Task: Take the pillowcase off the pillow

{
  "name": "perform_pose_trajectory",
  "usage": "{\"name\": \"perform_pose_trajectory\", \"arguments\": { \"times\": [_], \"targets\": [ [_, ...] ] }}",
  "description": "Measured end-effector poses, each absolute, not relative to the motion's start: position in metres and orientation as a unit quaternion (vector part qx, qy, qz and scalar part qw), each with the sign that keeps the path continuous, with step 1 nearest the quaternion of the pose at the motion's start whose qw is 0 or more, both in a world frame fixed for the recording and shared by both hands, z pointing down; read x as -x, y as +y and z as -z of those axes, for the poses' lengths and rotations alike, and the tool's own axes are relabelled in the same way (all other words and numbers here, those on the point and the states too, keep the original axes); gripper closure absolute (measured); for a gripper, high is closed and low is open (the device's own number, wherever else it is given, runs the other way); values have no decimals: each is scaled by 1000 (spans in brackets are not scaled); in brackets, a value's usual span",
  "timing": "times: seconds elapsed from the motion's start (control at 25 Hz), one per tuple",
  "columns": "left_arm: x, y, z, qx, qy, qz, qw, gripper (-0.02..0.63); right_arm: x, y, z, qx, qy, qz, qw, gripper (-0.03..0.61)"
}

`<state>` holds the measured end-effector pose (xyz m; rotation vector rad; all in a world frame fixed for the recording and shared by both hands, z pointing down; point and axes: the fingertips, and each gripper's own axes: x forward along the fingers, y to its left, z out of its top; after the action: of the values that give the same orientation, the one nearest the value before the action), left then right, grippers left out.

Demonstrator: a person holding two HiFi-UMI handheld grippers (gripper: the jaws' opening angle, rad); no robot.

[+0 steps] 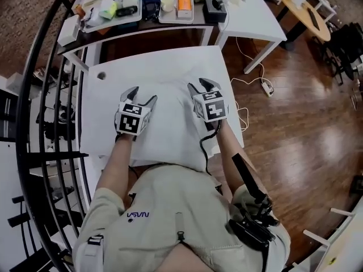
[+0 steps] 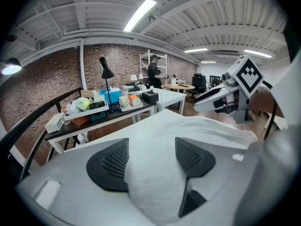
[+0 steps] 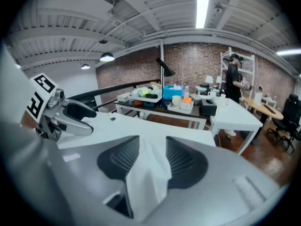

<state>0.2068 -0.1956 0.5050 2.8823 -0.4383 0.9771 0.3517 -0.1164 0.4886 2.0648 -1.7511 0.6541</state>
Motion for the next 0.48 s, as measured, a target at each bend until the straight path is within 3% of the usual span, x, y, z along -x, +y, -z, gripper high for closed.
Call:
{"name": "perform_pose_trajectory", "arguments": {
  "times": [0.16,0.36,0.4,0.48],
  "targets": [
    [-209,-185,-535,-921,-106,-373,40,346,-347,-138,-537,-686,-621,-287,248,391],
    [-209,-170,-560,-913,-73,-401,27,540,-333,-146,-577,-647,-619,-336,292,393],
    [-208,-168,-558,-916,-76,-394,25,570,-339,-145,-578,-654,-610,-329,303,429],
    [-202,-168,-547,-924,-84,-371,28,594,-353,-137,-582,-676,-582,-322,319,563]
  ]
}}
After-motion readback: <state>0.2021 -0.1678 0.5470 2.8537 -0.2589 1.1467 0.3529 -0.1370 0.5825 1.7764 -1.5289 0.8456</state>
